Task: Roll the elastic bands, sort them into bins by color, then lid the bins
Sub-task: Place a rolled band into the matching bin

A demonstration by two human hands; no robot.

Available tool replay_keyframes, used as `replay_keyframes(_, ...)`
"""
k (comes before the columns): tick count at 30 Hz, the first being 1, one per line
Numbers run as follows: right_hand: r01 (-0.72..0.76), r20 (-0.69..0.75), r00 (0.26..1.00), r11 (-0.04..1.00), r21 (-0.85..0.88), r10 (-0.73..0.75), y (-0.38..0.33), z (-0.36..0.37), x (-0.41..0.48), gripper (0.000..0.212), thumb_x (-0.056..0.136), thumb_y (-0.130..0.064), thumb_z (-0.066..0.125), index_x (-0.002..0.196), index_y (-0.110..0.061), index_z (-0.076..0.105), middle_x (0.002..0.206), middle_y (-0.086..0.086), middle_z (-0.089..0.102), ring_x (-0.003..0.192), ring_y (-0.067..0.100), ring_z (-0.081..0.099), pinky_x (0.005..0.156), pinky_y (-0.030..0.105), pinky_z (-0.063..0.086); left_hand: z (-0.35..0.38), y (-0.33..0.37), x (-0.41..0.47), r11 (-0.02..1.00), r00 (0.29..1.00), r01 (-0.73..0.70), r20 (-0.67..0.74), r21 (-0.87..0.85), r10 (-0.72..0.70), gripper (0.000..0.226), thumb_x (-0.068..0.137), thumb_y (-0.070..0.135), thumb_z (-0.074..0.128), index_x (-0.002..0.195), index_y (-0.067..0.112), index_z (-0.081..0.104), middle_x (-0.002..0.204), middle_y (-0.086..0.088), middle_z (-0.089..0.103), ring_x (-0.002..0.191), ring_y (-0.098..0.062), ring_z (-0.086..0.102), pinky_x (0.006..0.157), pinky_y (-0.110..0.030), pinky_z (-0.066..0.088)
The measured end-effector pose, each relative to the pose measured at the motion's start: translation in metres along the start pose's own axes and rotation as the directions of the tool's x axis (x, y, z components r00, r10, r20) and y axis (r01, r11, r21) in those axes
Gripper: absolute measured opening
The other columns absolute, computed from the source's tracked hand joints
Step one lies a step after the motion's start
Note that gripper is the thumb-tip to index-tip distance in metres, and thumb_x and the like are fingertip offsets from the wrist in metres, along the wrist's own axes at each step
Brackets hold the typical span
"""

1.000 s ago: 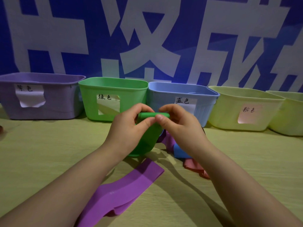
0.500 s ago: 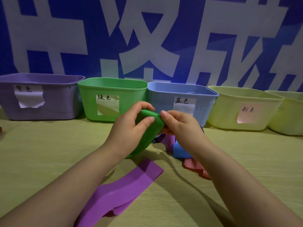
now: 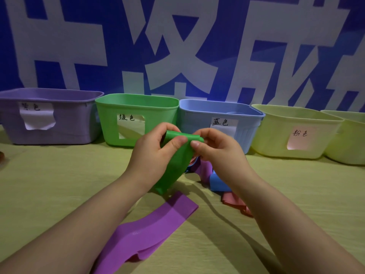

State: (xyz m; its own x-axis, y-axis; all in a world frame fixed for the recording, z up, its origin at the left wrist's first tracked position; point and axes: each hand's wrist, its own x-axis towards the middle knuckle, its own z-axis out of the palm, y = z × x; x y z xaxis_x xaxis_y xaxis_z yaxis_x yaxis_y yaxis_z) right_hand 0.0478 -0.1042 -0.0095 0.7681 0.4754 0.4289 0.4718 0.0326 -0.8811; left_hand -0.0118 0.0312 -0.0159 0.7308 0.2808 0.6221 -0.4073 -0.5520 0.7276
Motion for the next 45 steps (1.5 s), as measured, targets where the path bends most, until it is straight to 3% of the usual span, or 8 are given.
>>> replay_keyframes(12, -0.205, 0.074, 0.976, 0.978, 0.038, 0.202, -0.005, 0.001, -0.002, 0.039, 0.096, -0.034, 0.042, 0.071, -0.010, 0.058, 0.059, 0.003, 0.061, 0.059, 0.014, 0.055, 0.062, 0.021, 0.045, 0.000, 0.002, 0.000, 0.999, 0.998, -0.034, -0.047, -0.009, 0.034, 0.019, 0.080, 0.022, 0.067, 0.079, 0.032, 0.051, 0.067, 0.008, 0.056, 0.060, -0.002, 0.051, 0.053, -0.016, 0.040)
replay_keyframes(18, -0.066, 0.060, 0.996, 0.995, 0.068, 0.062, -0.001, 0.002, -0.003, 0.023, 0.087, -0.014, 0.060, 0.109, -0.023, 0.056, 0.080, 0.002, 0.062, 0.066, 0.004, 0.059, 0.061, 0.015, 0.047, 0.000, 0.002, 0.000, 1.000, 0.997, -0.022, -0.075, -0.008, 0.021, 0.018, 0.082, 0.022, 0.066, 0.076, 0.028, 0.049, 0.062, 0.010, 0.054, 0.057, 0.005, 0.053, 0.050, -0.010, 0.038)
replay_keyframes(22, -0.023, 0.032, 0.999, 0.998, 0.056, 0.021, -0.002, 0.004, -0.003, 0.016, 0.086, -0.004, 0.060, 0.086, -0.021, 0.060, 0.072, -0.002, 0.063, 0.061, 0.003, 0.057, 0.059, 0.014, 0.045, 0.001, 0.002, 0.001, 1.000, 0.999, -0.021, -0.028, -0.011, 0.020, 0.018, 0.081, 0.024, 0.066, 0.077, 0.027, 0.049, 0.065, 0.009, 0.053, 0.058, 0.005, 0.050, 0.051, -0.011, 0.037)
replay_keyframes(26, -0.050, -0.025, 0.998, 0.998, 0.027, 0.050, -0.003, 0.000, -0.001, 0.019, 0.091, -0.018, 0.054, 0.076, -0.023, 0.063, 0.054, -0.014, 0.060, 0.053, -0.006, 0.053, 0.055, 0.010, 0.043, 0.003, 0.001, 0.000, 0.997, 0.999, 0.002, 0.032, -0.072, 0.000, 0.028, 0.079, 0.016, 0.070, 0.087, 0.033, 0.049, 0.075, 0.011, 0.059, 0.065, 0.005, 0.054, 0.061, -0.013, 0.043)
replay_keyframes(30, -0.157, 0.015, 0.988, 0.985, 0.074, 0.157, -0.009, -0.001, -0.003, 0.038, 0.095, -0.031, 0.042, 0.072, -0.010, 0.063, 0.058, -0.003, 0.062, 0.053, 0.002, 0.057, 0.054, 0.010, 0.046, 0.003, 0.000, 0.000, 0.995, 0.999, -0.008, 0.050, -0.097, 0.013, 0.036, 0.072, 0.022, 0.075, 0.092, 0.036, 0.049, 0.080, 0.014, 0.062, 0.073, 0.004, 0.057, 0.070, -0.016, 0.046)
replay_keyframes(34, -0.247, 0.093, 0.968, 0.955, 0.166, 0.234, -0.012, -0.001, -0.003, 0.044, 0.095, -0.035, 0.039, 0.069, -0.008, 0.061, 0.054, -0.002, 0.062, 0.050, 0.004, 0.059, 0.054, 0.013, 0.047, 0.004, 0.004, -0.001, 0.989, 0.998, 0.008, 0.057, -0.146, 0.000, 0.043, 0.070, 0.010, 0.077, 0.091, 0.034, 0.048, 0.077, 0.009, 0.061, 0.067, 0.004, 0.057, 0.063, -0.014, 0.047)
replay_keyframes(38, -0.283, 0.066, 0.958, 0.954, 0.094, 0.278, -0.007, -0.002, -0.001, 0.047, 0.092, -0.042, 0.042, 0.063, -0.009, 0.057, 0.051, -0.004, 0.055, 0.059, 0.013, 0.054, 0.079, 0.031, 0.049, 0.002, 0.005, -0.001, 0.978, 0.997, 0.009, 0.074, -0.207, 0.006, 0.045, 0.070, 0.003, 0.074, 0.092, 0.032, 0.049, 0.075, 0.008, 0.062, 0.065, 0.003, 0.058, 0.060, -0.014, 0.048)
replay_keyframes(45, -0.294, 0.046, 0.956, 0.932, 0.211, 0.291, -0.009, -0.002, -0.001, 0.045, 0.092, -0.041, 0.044, 0.059, -0.011, 0.049, 0.050, -0.002, 0.045, 0.052, 0.011, 0.047, 0.067, 0.022, 0.048, 0.002, 0.002, 0.001, 0.993, 0.997, -0.027, 0.071, -0.111, 0.035, 0.035, 0.071, 0.005, 0.075, 0.078, 0.031, 0.052, 0.065, 0.023, 0.057, 0.060, 0.004, 0.051, 0.056, -0.010, 0.040)
